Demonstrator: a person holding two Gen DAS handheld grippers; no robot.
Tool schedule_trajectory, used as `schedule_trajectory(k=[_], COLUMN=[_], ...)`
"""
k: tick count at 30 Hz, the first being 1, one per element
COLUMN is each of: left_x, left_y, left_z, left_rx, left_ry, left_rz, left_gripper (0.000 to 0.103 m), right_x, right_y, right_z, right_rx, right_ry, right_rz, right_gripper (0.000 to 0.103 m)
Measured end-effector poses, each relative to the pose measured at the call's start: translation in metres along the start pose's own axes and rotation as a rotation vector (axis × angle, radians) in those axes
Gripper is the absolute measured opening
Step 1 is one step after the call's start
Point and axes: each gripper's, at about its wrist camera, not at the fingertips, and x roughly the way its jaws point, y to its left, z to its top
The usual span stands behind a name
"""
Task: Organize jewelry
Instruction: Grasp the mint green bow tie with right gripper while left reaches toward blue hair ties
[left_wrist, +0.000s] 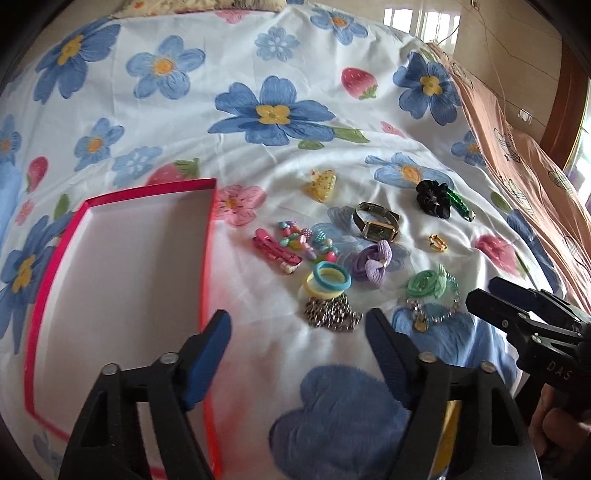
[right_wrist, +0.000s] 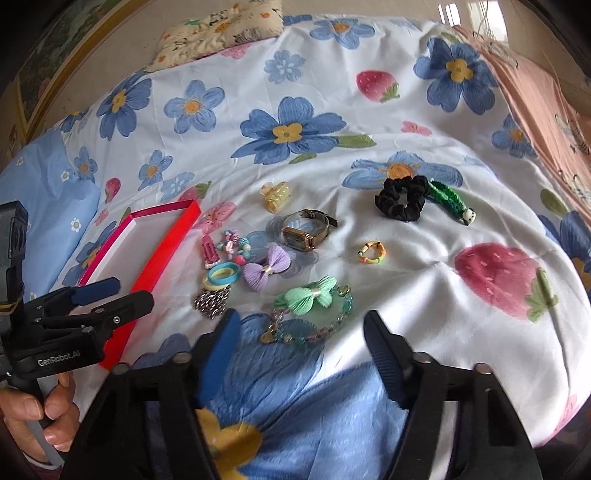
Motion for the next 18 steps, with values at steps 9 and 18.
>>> schedule_trajectory(k=[9, 18], left_x=[0.054, 0.106], left_y=[0.002, -0.011], left_z=[0.038, 0.047], left_rx=[0.014, 0.067], left_ry=[0.064, 0.164], left_rz=[-0.018, -0.021], left_gripper=[0.049, 0.018], right_x=[0.036, 0.063], right_y=[-0.007, -0.016], right_z=[0.017, 0.019], right_rx=[0.022, 0.040], right_ry=[0.067, 0.138], right_rz=[0.018, 0.018], right_gripper=[0.048, 0.033])
